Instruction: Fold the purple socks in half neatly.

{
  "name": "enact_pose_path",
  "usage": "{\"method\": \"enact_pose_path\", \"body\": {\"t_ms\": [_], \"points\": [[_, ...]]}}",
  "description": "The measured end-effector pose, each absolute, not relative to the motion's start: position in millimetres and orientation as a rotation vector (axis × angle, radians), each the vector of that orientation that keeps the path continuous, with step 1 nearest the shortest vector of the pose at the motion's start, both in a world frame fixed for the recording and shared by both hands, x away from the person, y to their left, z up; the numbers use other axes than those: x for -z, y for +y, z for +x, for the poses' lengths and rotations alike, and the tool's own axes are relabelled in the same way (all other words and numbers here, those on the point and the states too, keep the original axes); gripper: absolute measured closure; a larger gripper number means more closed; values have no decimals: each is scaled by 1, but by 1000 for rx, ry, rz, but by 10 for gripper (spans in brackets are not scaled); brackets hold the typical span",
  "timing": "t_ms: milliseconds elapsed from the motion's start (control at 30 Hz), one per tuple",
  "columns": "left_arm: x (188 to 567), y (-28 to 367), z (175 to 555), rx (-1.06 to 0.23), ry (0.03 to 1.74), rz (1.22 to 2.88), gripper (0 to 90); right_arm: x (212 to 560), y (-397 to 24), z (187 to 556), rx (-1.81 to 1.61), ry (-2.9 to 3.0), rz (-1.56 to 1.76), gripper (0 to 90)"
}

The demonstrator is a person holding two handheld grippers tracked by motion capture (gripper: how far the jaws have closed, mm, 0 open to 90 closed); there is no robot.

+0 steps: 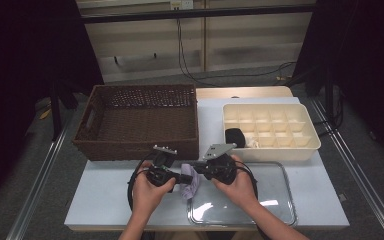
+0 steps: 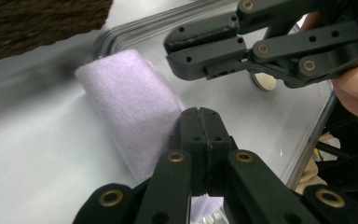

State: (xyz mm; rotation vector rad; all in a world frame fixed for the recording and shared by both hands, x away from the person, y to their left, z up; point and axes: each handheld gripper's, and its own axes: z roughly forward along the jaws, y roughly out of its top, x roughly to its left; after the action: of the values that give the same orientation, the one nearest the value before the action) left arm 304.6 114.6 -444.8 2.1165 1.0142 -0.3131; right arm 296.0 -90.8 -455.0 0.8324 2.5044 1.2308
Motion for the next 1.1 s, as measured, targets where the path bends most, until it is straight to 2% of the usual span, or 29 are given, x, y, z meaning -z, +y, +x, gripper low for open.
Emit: {"method": "enact_pose_path", "body": {"t_ms": [300,667,867,1100], "points": [[450,106,304,295,992,2120,897,442,-85,298,-1280,2474,815,839],[451,106,304,283,998,2104,887,465,-79,314,-1295,2558,895,857],[444,110,304,268,994,2089,821,466,-82,314,-1299,2564,901,868],[429,128,303,231,1012,2046,836,468,-88,314,-1282,2553,907,872]]}}
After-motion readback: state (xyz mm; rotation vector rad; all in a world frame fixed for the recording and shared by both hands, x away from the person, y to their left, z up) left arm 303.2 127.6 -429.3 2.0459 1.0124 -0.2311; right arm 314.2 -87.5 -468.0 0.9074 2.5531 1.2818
